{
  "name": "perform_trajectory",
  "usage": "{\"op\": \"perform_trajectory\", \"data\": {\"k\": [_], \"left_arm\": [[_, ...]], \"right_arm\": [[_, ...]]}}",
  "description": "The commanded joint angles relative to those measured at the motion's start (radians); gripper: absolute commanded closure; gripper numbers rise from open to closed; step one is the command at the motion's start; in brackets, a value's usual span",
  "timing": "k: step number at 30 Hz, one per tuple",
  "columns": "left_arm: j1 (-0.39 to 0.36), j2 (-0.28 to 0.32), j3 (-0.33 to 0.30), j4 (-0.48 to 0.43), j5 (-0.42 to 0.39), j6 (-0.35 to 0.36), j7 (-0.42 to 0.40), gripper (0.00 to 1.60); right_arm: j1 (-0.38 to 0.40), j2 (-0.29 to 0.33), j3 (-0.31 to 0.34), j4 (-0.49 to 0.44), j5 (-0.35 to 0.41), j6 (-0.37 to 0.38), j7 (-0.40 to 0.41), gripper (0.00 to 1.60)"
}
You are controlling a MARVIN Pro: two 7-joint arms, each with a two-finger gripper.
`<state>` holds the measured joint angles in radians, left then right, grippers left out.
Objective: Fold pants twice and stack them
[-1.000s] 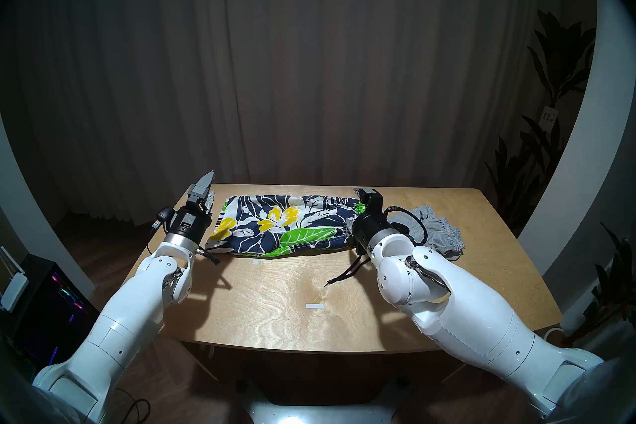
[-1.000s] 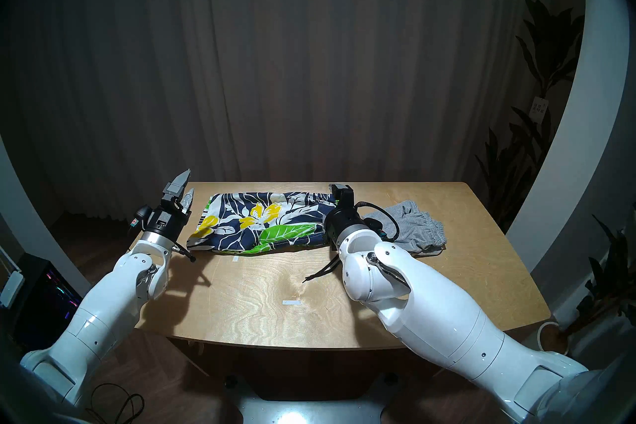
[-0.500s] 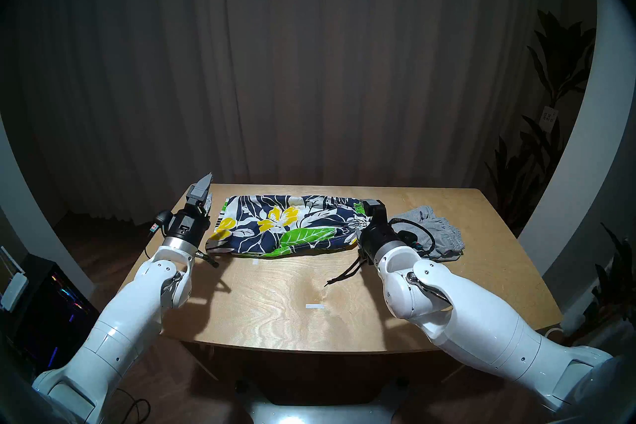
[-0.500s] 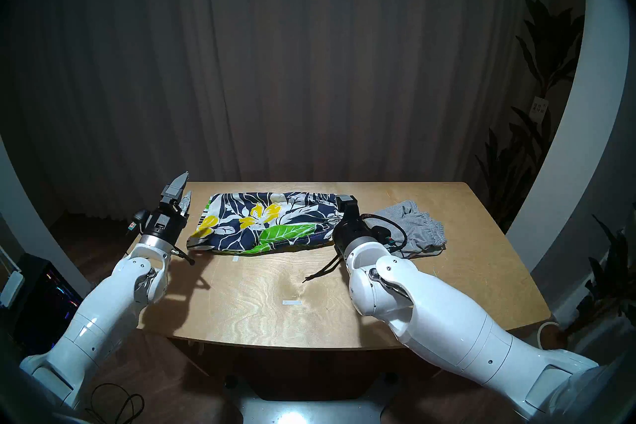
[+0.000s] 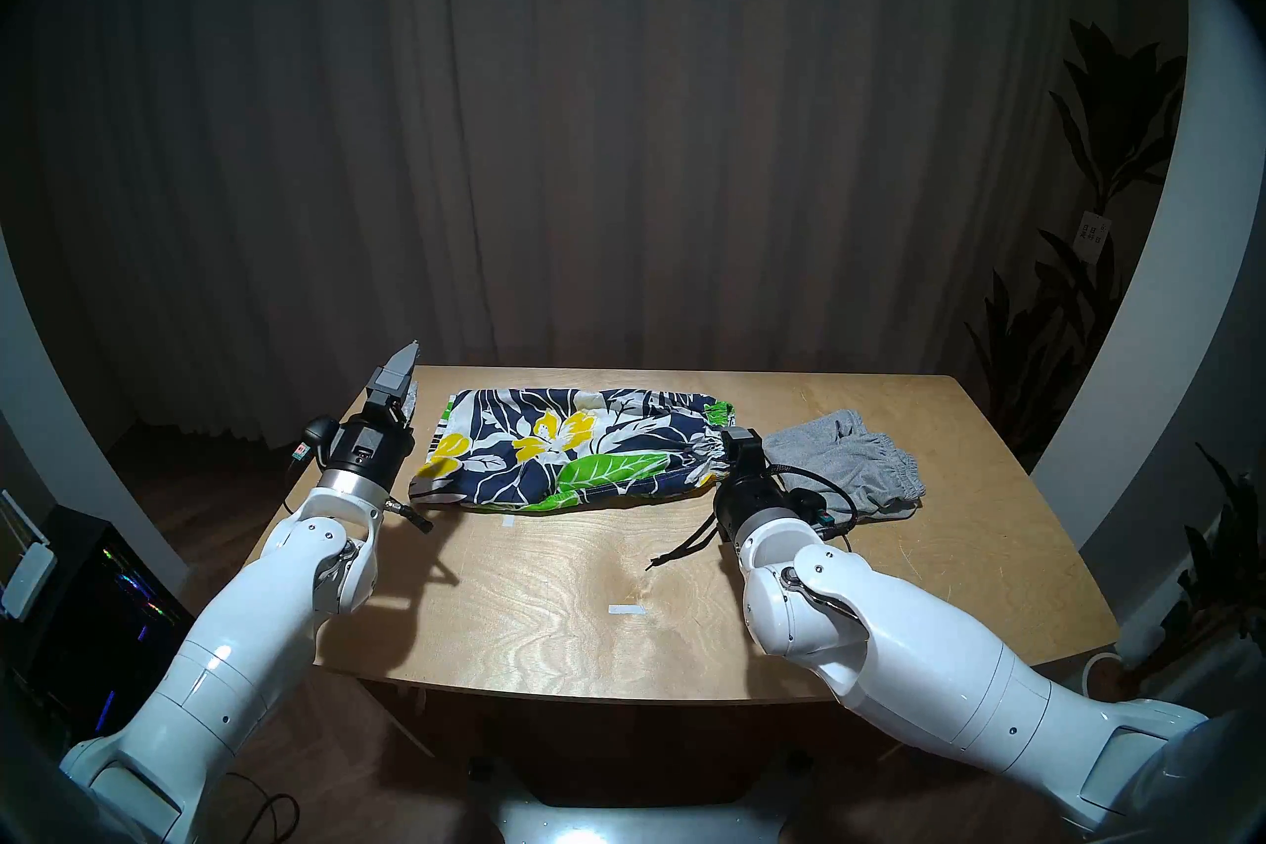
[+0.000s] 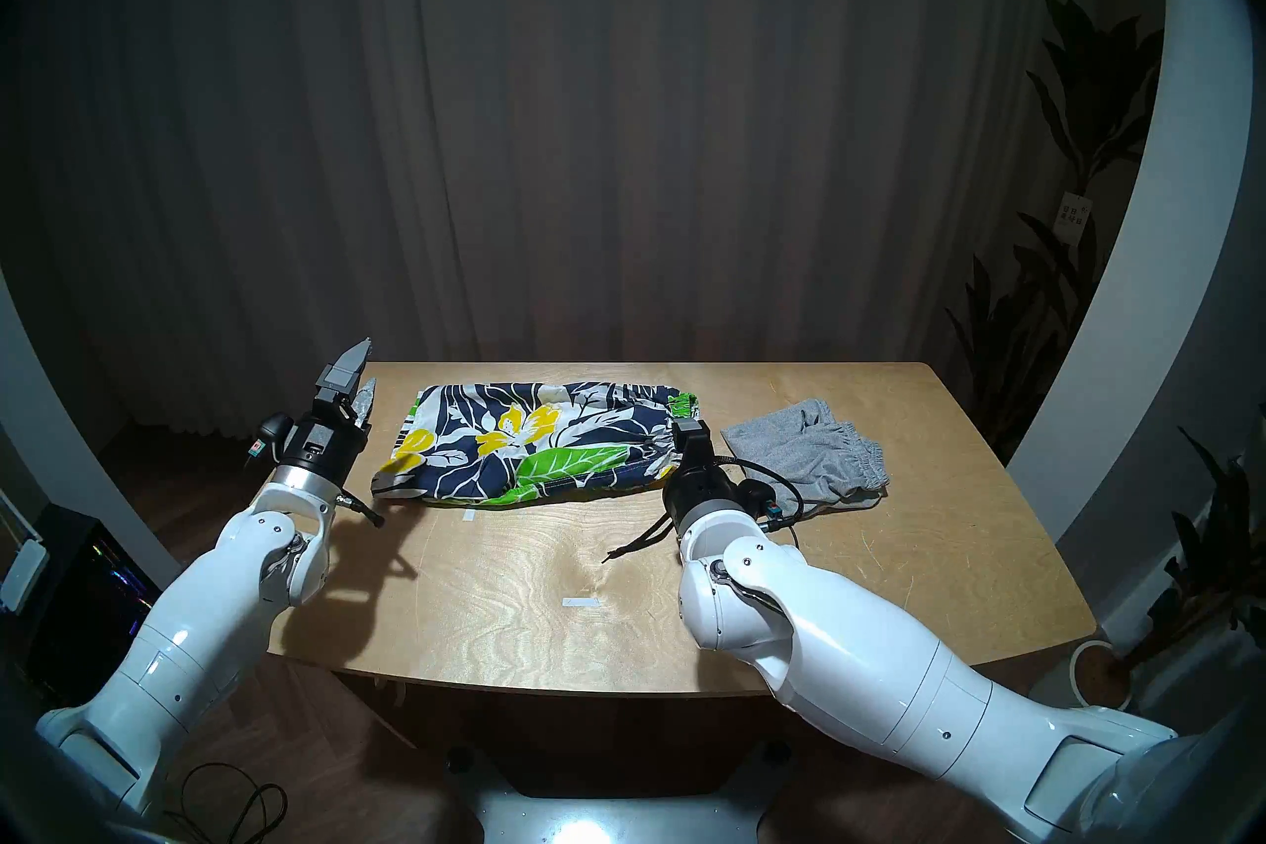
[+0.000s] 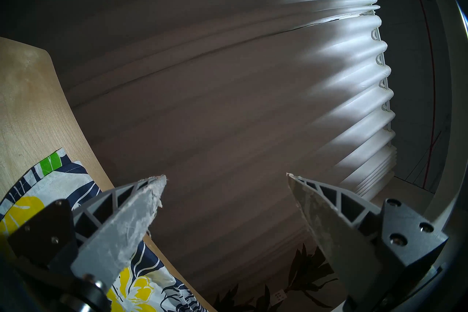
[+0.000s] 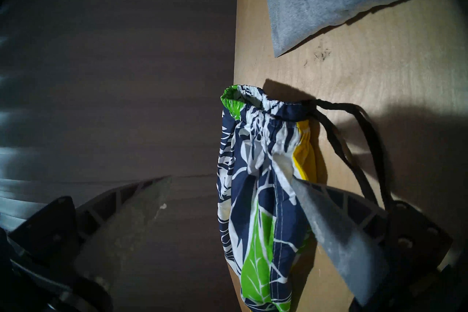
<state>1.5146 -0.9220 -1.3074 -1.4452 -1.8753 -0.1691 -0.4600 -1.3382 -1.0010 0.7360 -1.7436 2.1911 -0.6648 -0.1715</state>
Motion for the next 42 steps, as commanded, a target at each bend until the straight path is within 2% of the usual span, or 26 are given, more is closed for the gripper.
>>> {"op": "perform_trajectory", "data": {"k": [1, 5, 10, 16, 23, 29, 32, 42], "left_arm": [[-0.016, 0.003, -0.008, -0.018, 0.001, 0.000, -0.008, 0.00], [-0.018, 0.001, -0.007, -0.018, -0.001, -0.001, -0.006, 0.00], [-0.018, -0.001, -0.007, -0.019, -0.002, -0.005, -0.005, 0.00], [-0.016, -0.004, -0.007, -0.020, -0.005, -0.009, -0.002, 0.00], [-0.011, -0.007, -0.007, -0.025, -0.004, -0.019, 0.002, 0.00], [-0.005, -0.006, -0.008, -0.031, -0.003, -0.029, 0.008, 0.00], [-0.004, -0.006, -0.009, -0.035, -0.002, -0.033, 0.010, 0.00], [-0.015, -0.011, 0.000, -0.024, 0.001, -0.033, 0.020, 0.00]], "right_arm": [[0.062, -0.017, -0.006, 0.014, -0.017, 0.004, -0.035, 0.00], [0.077, -0.016, -0.009, 0.032, -0.013, 0.027, -0.044, 0.00], [0.092, 0.000, -0.009, 0.058, -0.002, 0.104, -0.026, 0.00], [0.120, 0.002, -0.014, 0.099, -0.011, 0.154, -0.042, 0.00], [0.144, 0.002, -0.016, 0.112, -0.010, 0.171, -0.082, 0.00], [0.169, -0.004, -0.030, 0.111, -0.013, 0.169, -0.175, 0.00], [0.160, -0.009, -0.031, 0.115, -0.014, 0.158, -0.189, 0.00], [0.135, -0.006, -0.024, 0.138, -0.017, 0.159, -0.154, 0.00]]}}
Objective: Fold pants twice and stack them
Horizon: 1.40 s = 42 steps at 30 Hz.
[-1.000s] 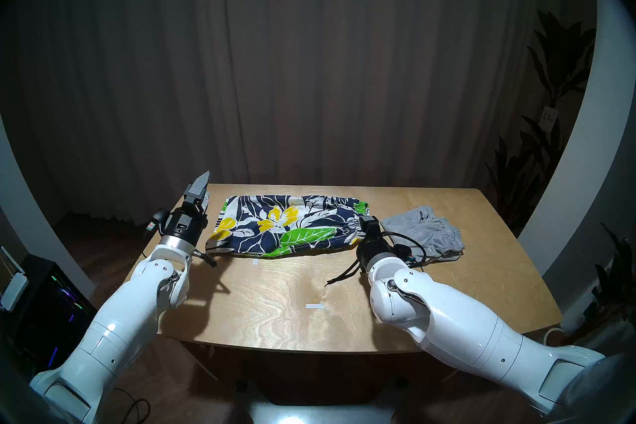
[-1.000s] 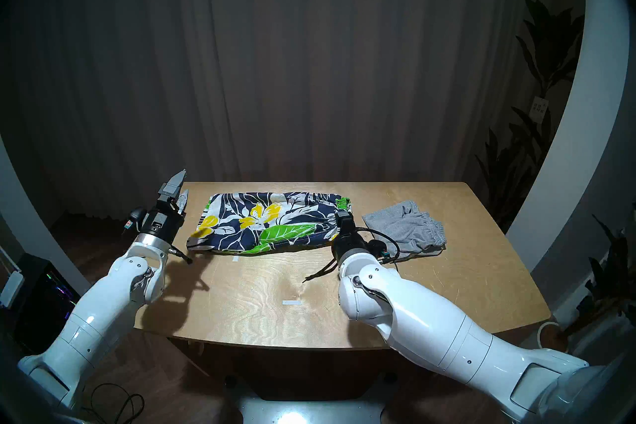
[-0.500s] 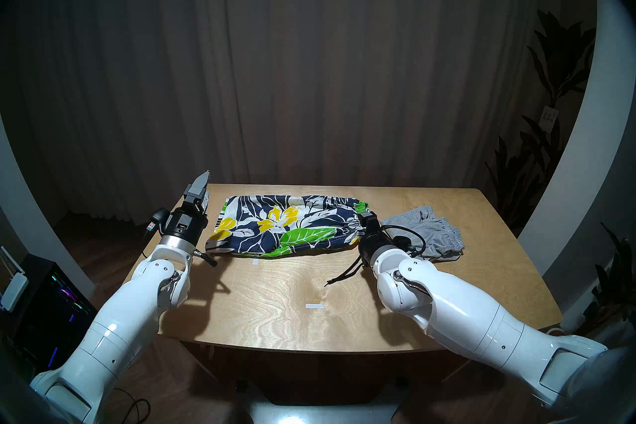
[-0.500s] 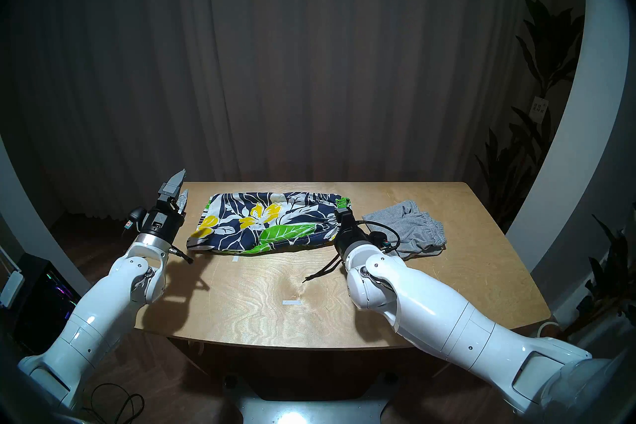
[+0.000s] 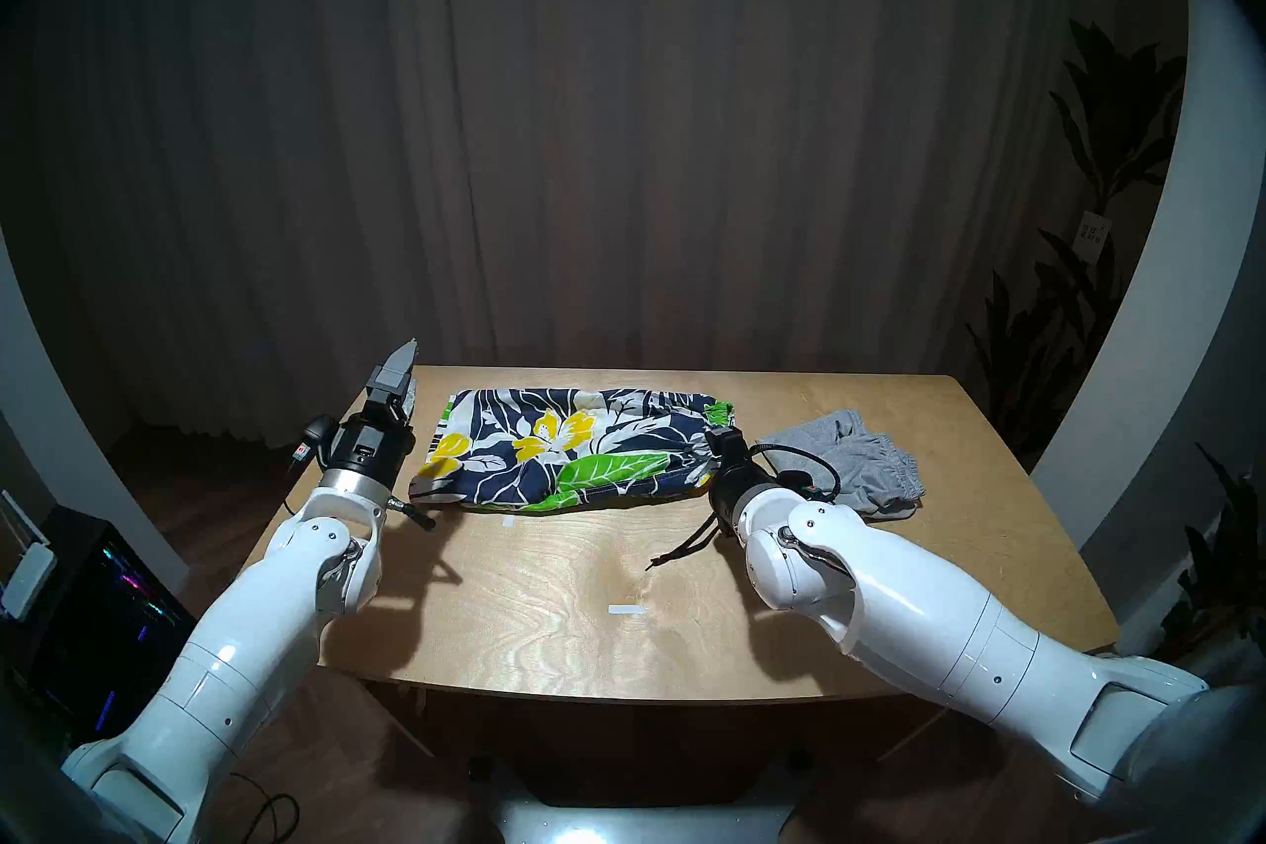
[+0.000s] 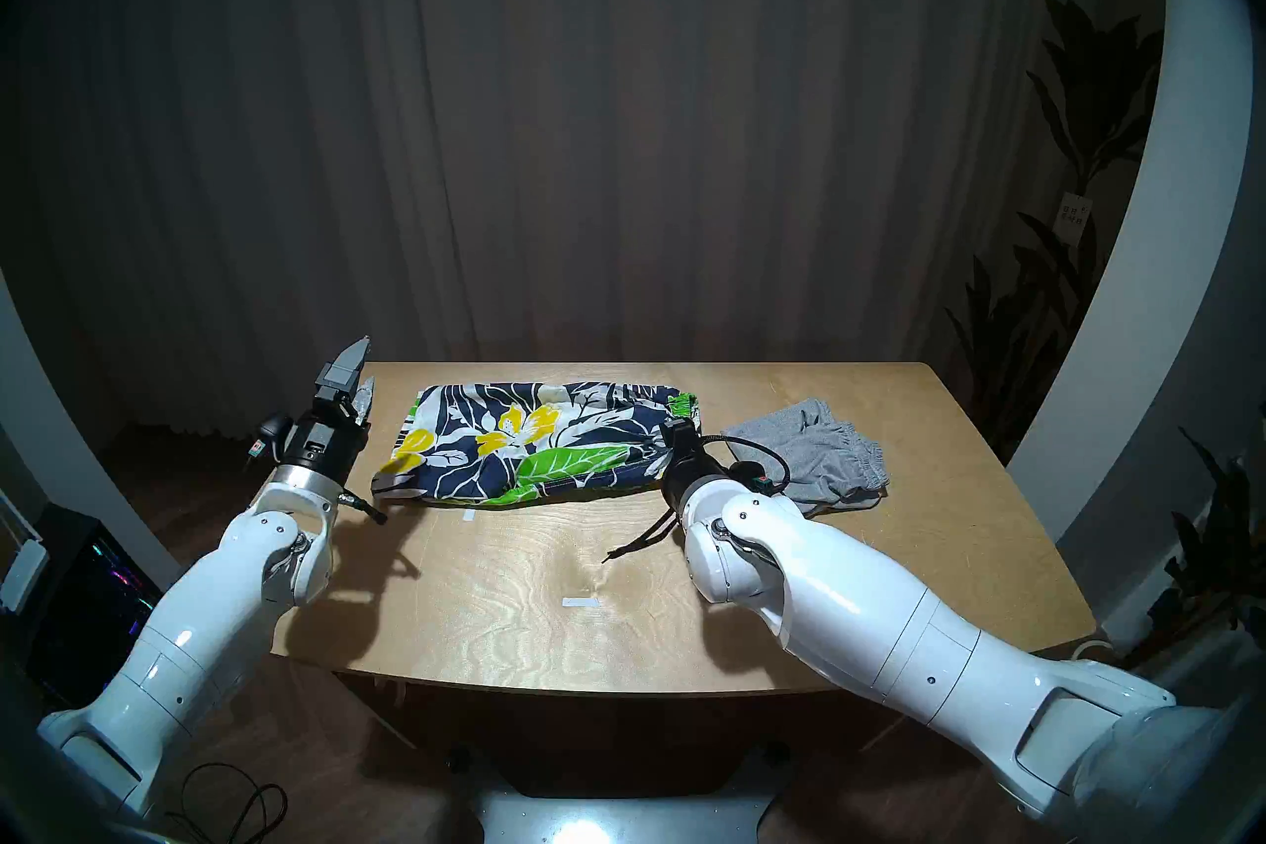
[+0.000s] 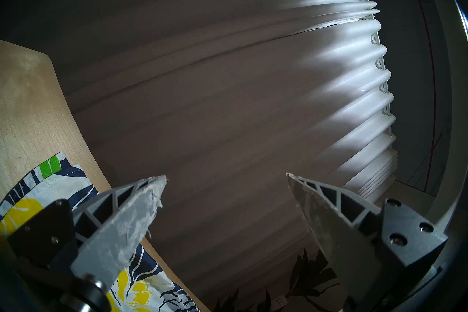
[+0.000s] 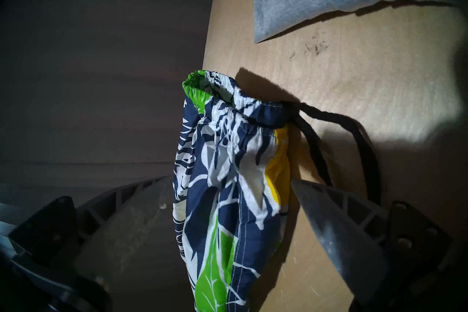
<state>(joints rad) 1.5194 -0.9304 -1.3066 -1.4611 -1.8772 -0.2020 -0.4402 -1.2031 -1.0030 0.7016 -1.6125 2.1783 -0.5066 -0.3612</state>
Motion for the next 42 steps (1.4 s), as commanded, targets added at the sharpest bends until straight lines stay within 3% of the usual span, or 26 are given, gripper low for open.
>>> {"op": "perform_trajectory", "data": {"k": [1, 4, 6, 15, 16, 21, 27, 36, 42], "left_arm": [[-0.023, -0.004, 0.002, -0.005, 0.004, 0.001, 0.001, 0.00], [-0.031, -0.008, 0.007, 0.000, 0.006, 0.003, 0.005, 0.00], [-0.035, -0.010, 0.010, 0.002, 0.007, 0.004, 0.008, 0.00], [-0.043, -0.018, 0.008, -0.001, 0.011, -0.005, 0.011, 0.00], [-0.041, -0.019, 0.007, 0.000, 0.010, -0.005, 0.011, 0.00], [-0.045, -0.026, 0.013, 0.006, 0.013, -0.001, 0.009, 0.00], [-0.055, -0.036, 0.020, 0.012, 0.020, 0.004, 0.010, 0.00], [-0.057, -0.039, 0.023, 0.009, 0.027, 0.008, 0.018, 0.00], [-0.058, -0.043, 0.022, 0.008, 0.032, 0.008, 0.022, 0.00]], "right_arm": [[0.002, -0.004, 0.011, 0.012, -0.002, 0.005, 0.038, 0.00], [0.015, -0.006, 0.009, 0.028, -0.004, 0.014, 0.037, 0.00], [0.030, -0.014, 0.004, 0.031, -0.005, -0.007, -0.011, 0.00], [0.032, -0.035, 0.016, 0.045, 0.004, -0.029, -0.027, 0.00], [0.014, -0.014, 0.027, 0.026, 0.020, 0.030, 0.036, 0.00], [0.019, 0.063, -0.004, -0.047, -0.045, 0.071, 0.060, 0.00], [0.037, 0.117, -0.024, -0.052, -0.095, 0.130, 0.100, 0.00], [0.062, 0.103, -0.039, 0.044, -0.109, 0.215, 0.178, 0.00], [0.060, 0.079, -0.036, 0.073, -0.094, 0.231, 0.194, 0.00]]}}
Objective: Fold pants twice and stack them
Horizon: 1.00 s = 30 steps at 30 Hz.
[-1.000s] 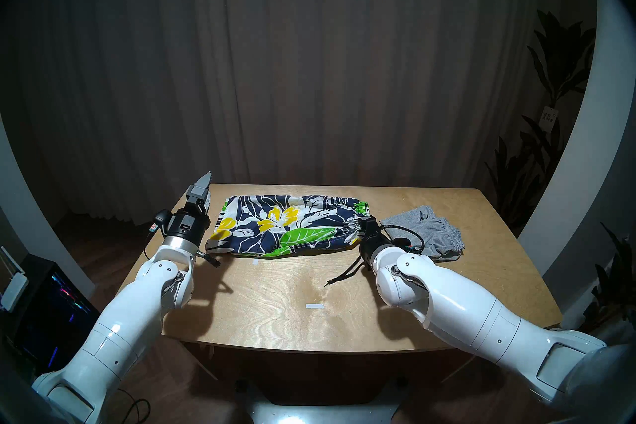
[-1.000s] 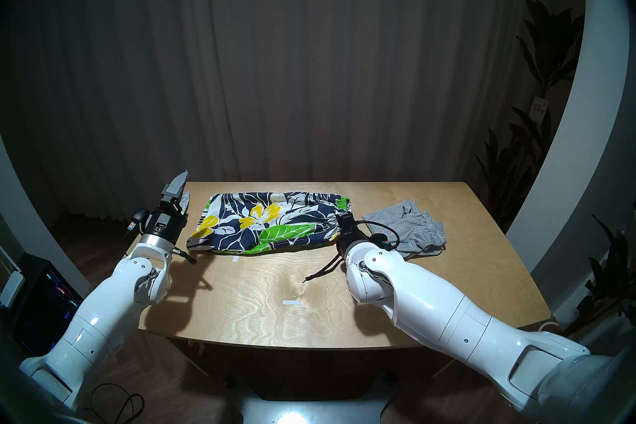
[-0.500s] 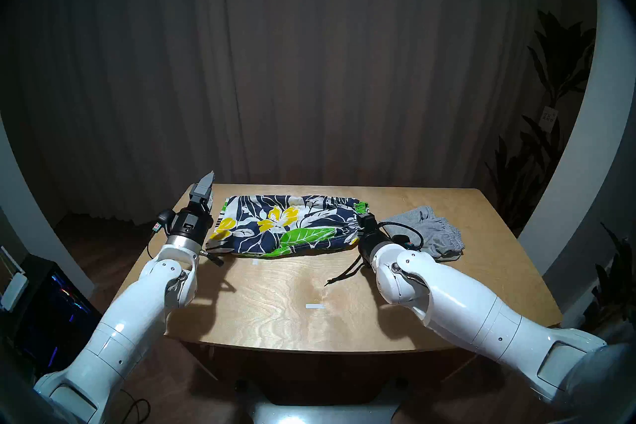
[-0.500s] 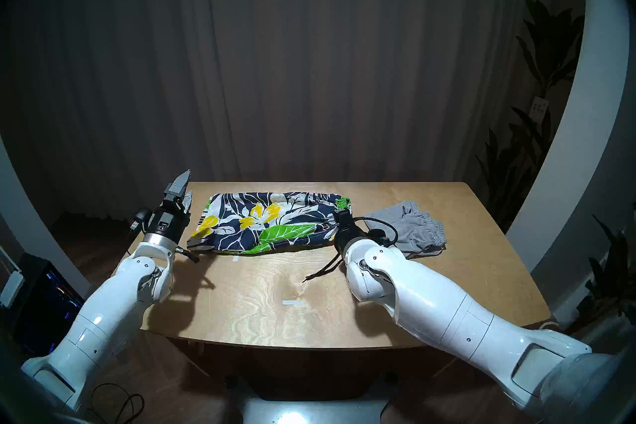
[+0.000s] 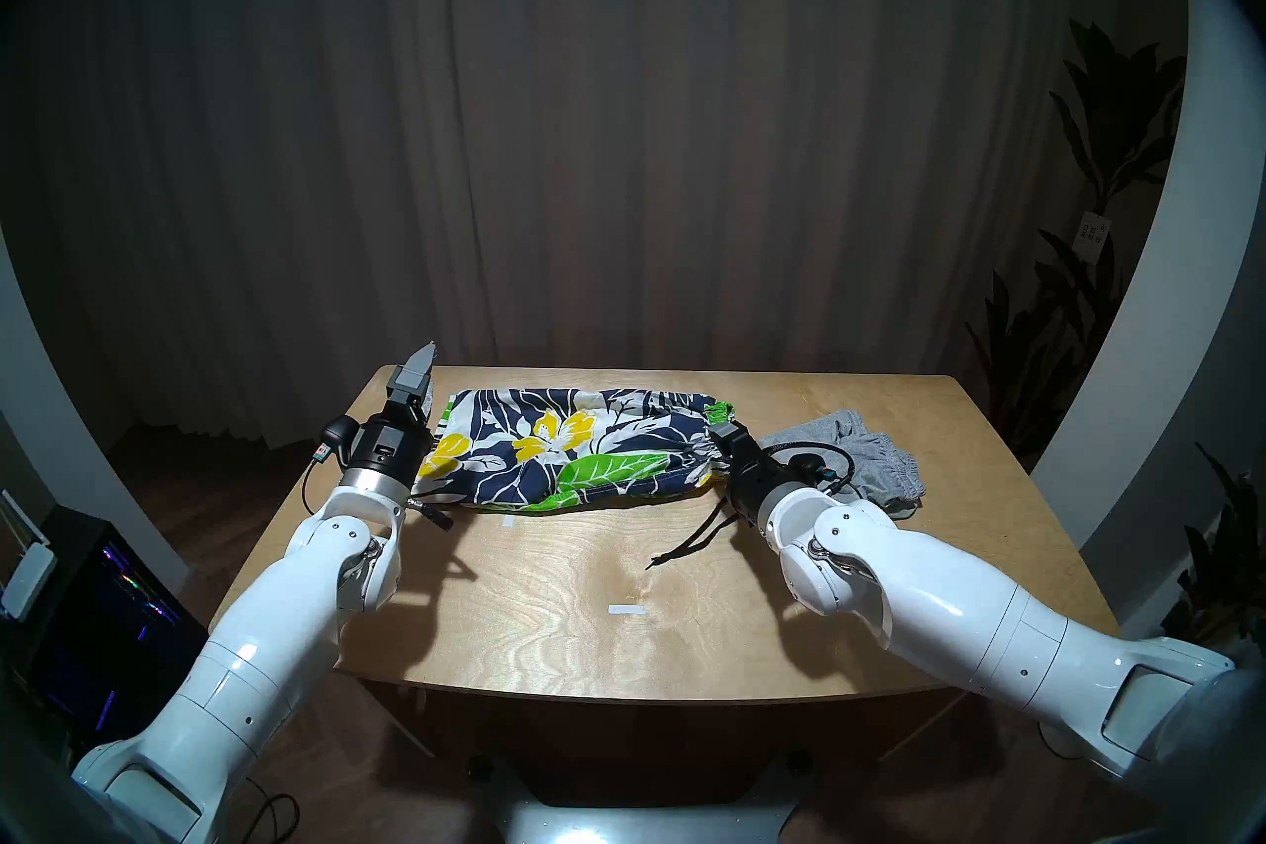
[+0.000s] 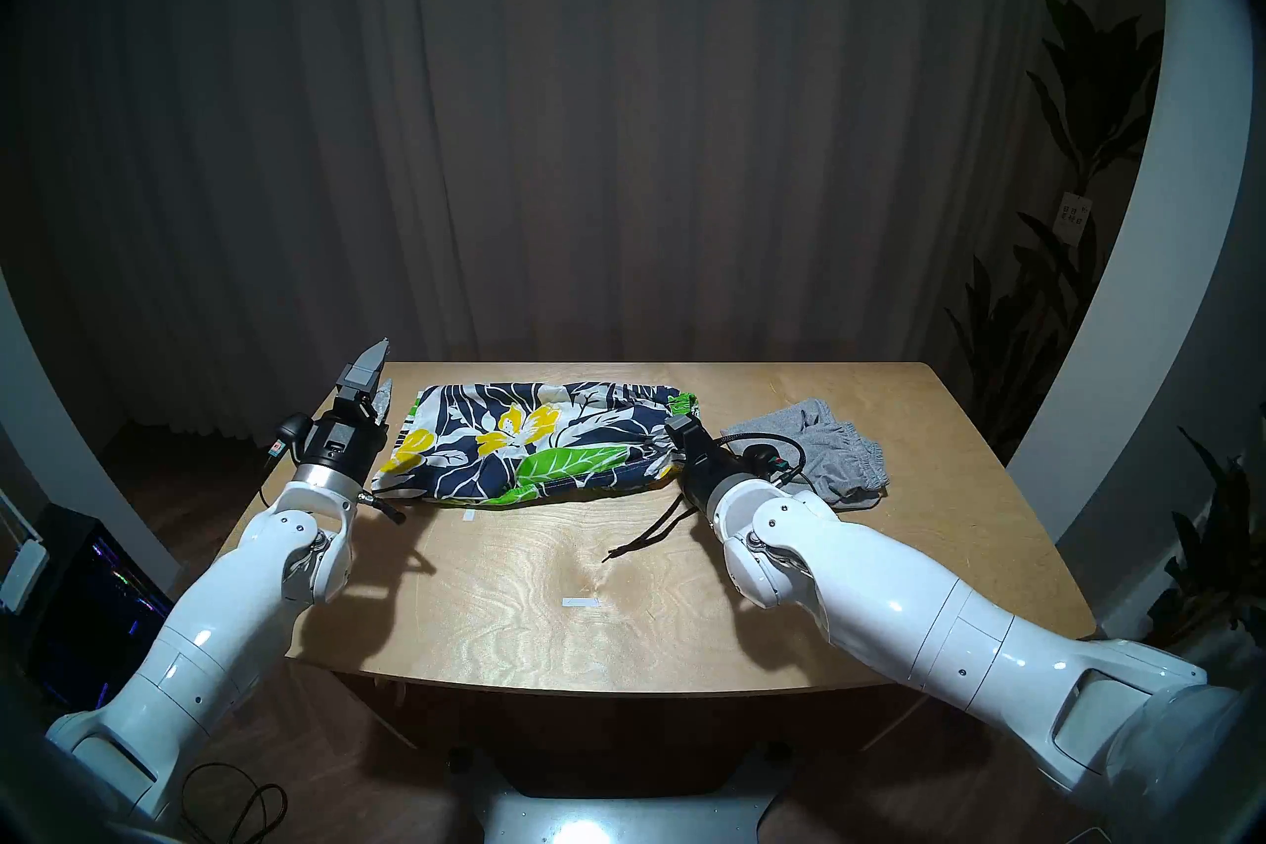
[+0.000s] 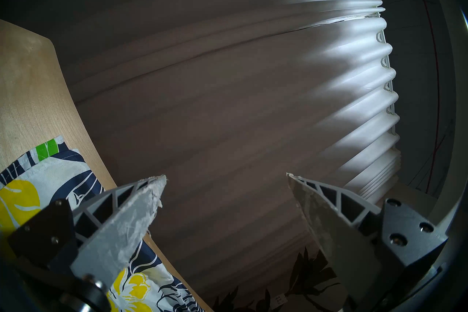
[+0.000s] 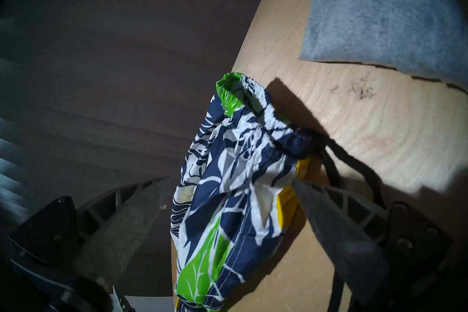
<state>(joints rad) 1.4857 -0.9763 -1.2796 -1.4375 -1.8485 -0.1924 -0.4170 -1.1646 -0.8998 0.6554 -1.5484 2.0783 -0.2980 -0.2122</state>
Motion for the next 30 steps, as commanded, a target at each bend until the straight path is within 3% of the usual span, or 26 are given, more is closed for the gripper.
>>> {"op": "perform_trajectory", "data": {"k": [1, 10, 13, 17, 30], "left_arm": [[-0.025, 0.001, -0.005, -0.015, 0.006, -0.002, -0.001, 0.00], [-0.029, -0.004, -0.007, -0.012, 0.012, 0.001, 0.006, 0.00], [-0.032, -0.009, -0.009, -0.008, 0.013, 0.002, 0.006, 0.00], [-0.035, -0.012, -0.010, -0.005, 0.013, 0.005, 0.007, 0.00], [-0.049, -0.021, -0.010, 0.010, 0.021, 0.015, 0.011, 0.00]], "right_arm": [[0.011, -0.038, 0.017, 0.018, 0.020, 0.013, 0.052, 0.00], [-0.004, -0.058, 0.015, 0.007, 0.052, -0.003, 0.018, 0.00], [-0.002, -0.069, 0.004, -0.020, 0.039, -0.082, -0.071, 0.00], [0.013, -0.087, -0.009, -0.013, 0.024, -0.131, -0.139, 0.00], [0.087, -0.159, -0.042, 0.084, -0.012, -0.134, -0.178, 0.00]]}}
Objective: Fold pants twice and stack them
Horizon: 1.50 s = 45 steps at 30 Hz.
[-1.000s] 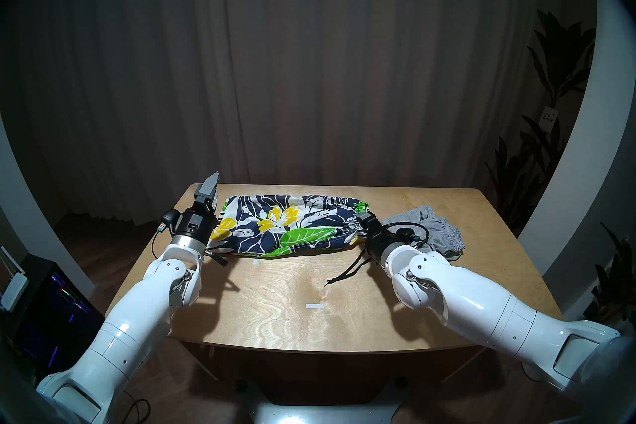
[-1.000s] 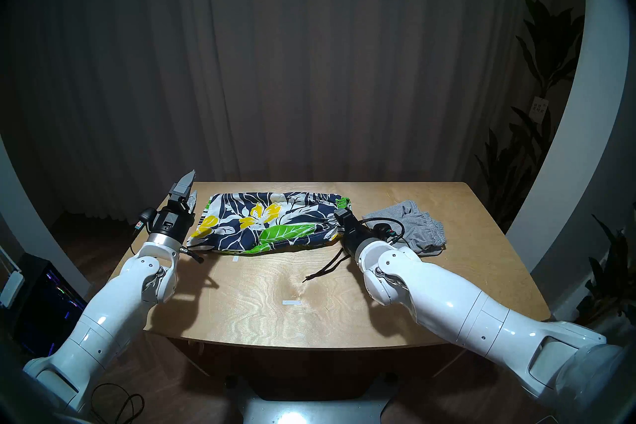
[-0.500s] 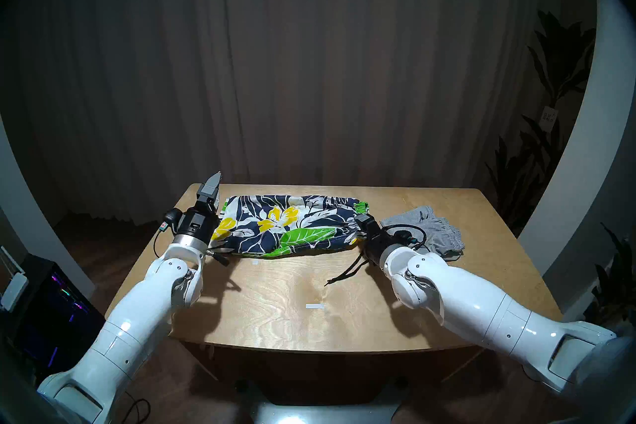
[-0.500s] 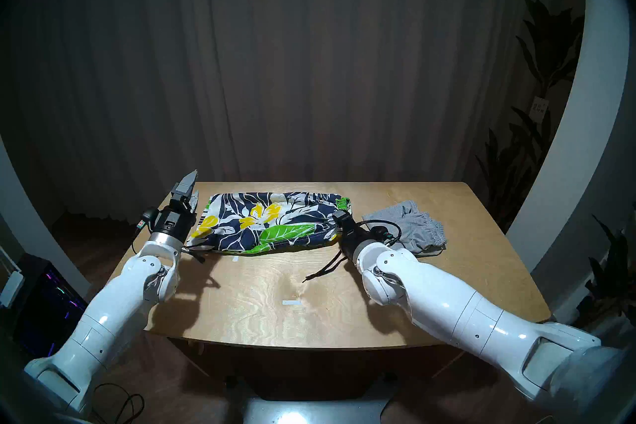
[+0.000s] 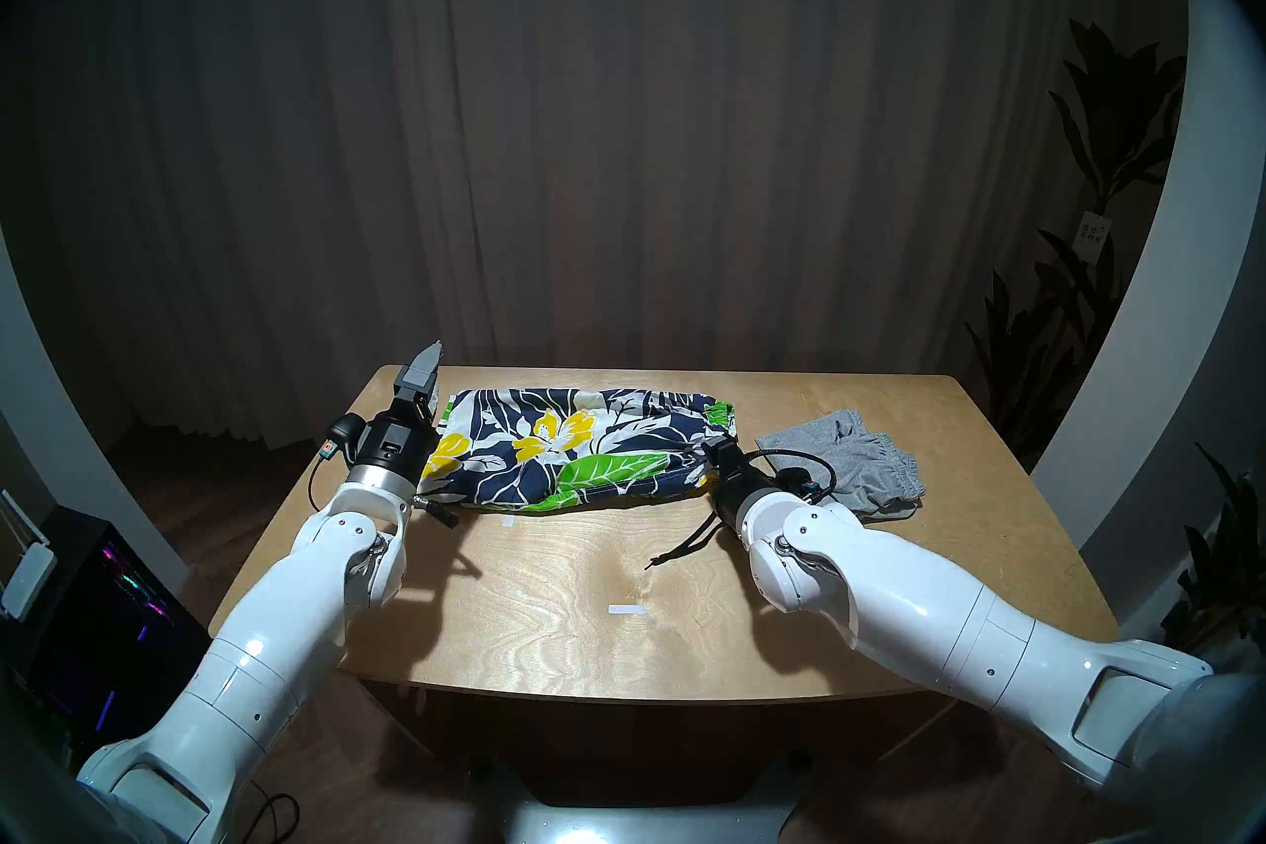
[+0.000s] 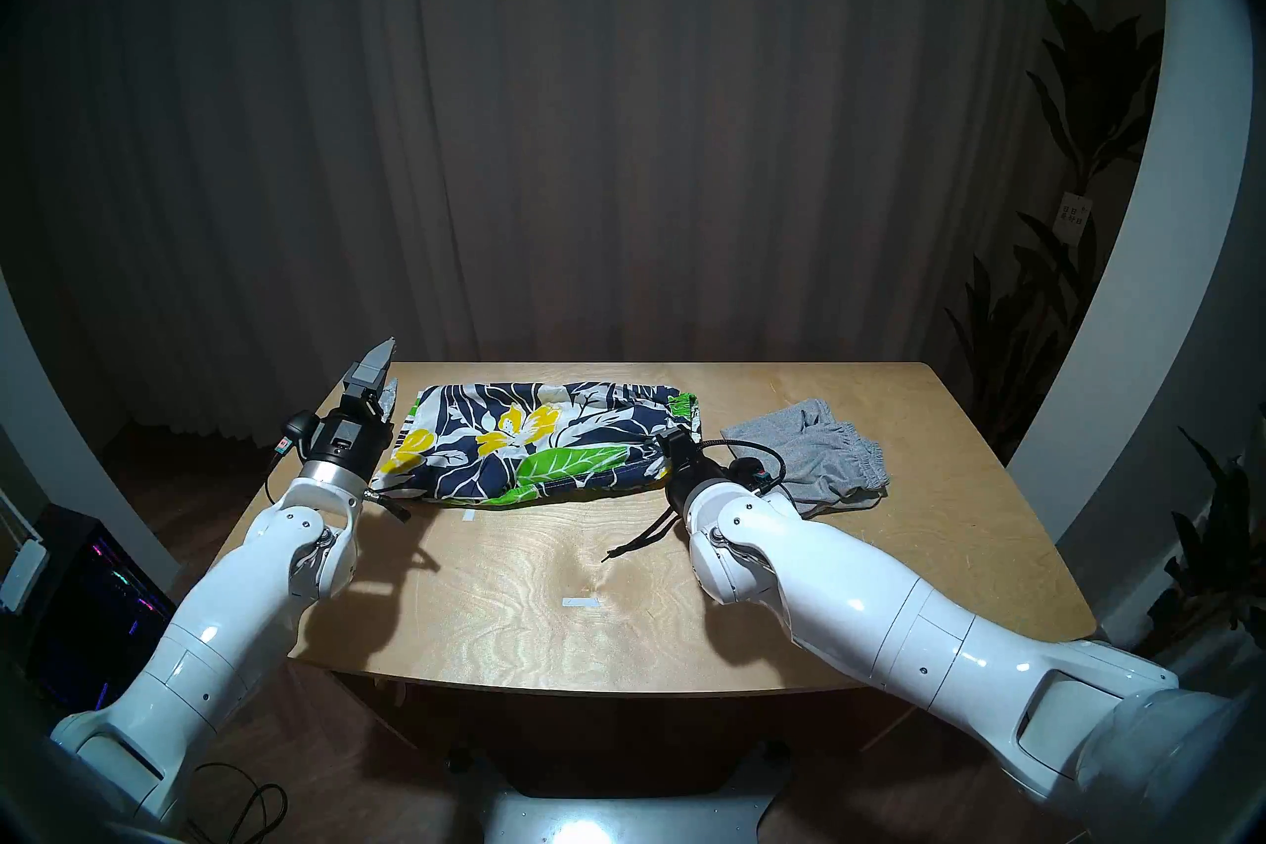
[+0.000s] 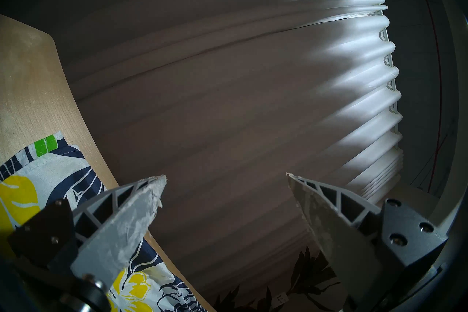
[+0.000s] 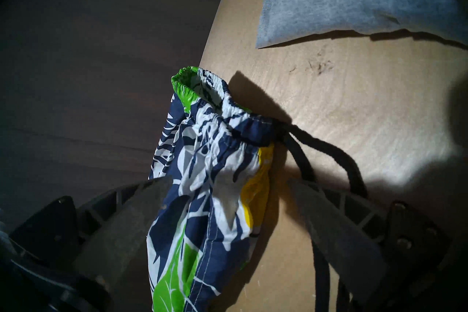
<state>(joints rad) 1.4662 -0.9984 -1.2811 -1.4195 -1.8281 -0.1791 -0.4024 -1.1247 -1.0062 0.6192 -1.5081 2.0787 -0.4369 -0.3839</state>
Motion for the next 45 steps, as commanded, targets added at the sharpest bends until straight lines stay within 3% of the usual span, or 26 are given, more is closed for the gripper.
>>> {"op": "perform_trajectory", "data": {"k": [1, 21, 24, 27, 29, 30, 33, 37, 45], "left_arm": [[-0.029, 0.001, -0.008, -0.008, 0.001, 0.002, -0.003, 0.00], [-0.060, -0.011, -0.008, 0.023, 0.011, 0.016, 0.007, 0.00], [-0.071, 0.008, 0.004, 0.026, 0.016, 0.054, 0.014, 0.00], [-0.100, 0.075, 0.066, 0.015, 0.047, 0.147, 0.092, 0.00], [-0.126, 0.077, 0.098, 0.021, 0.041, 0.163, 0.135, 0.00], [-0.142, 0.076, 0.108, 0.025, 0.037, 0.190, 0.160, 0.00], [-0.172, 0.052, 0.122, 0.050, 0.048, 0.246, 0.224, 0.00], [-0.218, 0.020, 0.136, 0.079, 0.060, 0.293, 0.327, 0.00], [-0.275, -0.033, 0.137, 0.135, 0.067, 0.304, 0.496, 0.00]], "right_arm": [[0.047, -0.053, -0.005, 0.044, -0.012, 0.005, -0.006, 0.00], [0.166, -0.166, -0.040, 0.251, -0.014, 0.082, -0.068, 0.00], [0.175, -0.182, -0.047, 0.290, -0.013, 0.094, -0.074, 0.00], [0.174, -0.184, -0.048, 0.299, -0.011, 0.095, -0.068, 0.23], [0.176, -0.185, -0.050, 0.305, -0.009, 0.096, -0.068, 0.36], [0.178, -0.187, -0.052, 0.309, -0.008, 0.098, -0.068, 0.51], [0.180, -0.188, -0.055, 0.313, -0.005, 0.101, -0.069, 0.62], [0.182, -0.189, -0.057, 0.319, 0.000, 0.101, -0.066, 0.61], [0.184, -0.186, -0.060, 0.312, 0.007, 0.098, -0.063, 0.60]]}}
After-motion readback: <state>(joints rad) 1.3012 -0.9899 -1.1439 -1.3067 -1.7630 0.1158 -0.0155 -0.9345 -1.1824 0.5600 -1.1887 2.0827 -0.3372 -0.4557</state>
